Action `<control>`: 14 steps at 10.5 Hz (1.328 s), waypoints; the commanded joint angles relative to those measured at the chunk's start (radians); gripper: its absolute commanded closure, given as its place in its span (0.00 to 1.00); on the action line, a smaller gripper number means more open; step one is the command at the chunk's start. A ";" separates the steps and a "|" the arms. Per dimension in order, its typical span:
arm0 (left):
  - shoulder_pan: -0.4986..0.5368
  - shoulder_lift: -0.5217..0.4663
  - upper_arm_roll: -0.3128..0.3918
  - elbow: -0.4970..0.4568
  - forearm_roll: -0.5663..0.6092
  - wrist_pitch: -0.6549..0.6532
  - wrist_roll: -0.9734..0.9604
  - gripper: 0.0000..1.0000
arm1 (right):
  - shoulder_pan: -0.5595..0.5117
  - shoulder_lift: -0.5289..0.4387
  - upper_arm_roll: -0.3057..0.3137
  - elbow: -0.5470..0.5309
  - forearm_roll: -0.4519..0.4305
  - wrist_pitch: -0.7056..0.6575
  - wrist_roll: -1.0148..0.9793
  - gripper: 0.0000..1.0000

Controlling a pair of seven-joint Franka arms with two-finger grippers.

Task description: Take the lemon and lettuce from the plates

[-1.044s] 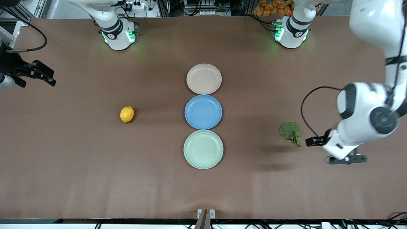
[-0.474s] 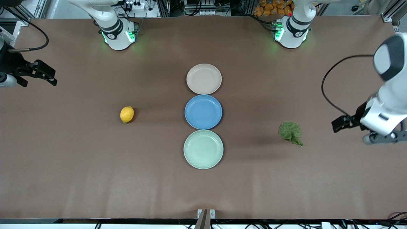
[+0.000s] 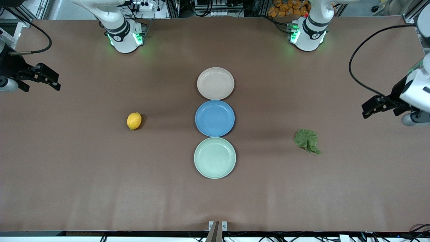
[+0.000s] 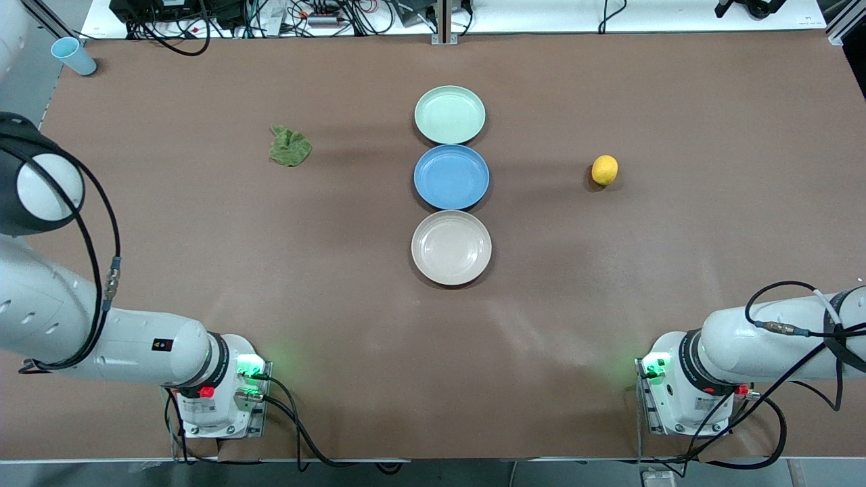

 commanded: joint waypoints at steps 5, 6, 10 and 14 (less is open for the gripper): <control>0.013 -0.095 -0.009 -0.055 -0.096 -0.100 0.018 0.00 | -0.020 -0.030 0.014 -0.023 -0.003 0.013 -0.012 0.00; 0.013 -0.097 -0.009 -0.057 -0.096 -0.106 0.020 0.00 | -0.018 -0.030 0.015 -0.016 -0.003 0.013 -0.010 0.00; 0.006 -0.137 -0.021 -0.101 -0.082 -0.109 0.023 0.00 | -0.017 -0.028 0.015 0.000 -0.003 0.013 -0.010 0.00; 0.006 -0.126 -0.024 -0.091 -0.031 -0.111 0.067 0.00 | -0.015 -0.027 0.015 0.003 -0.003 0.012 -0.010 0.00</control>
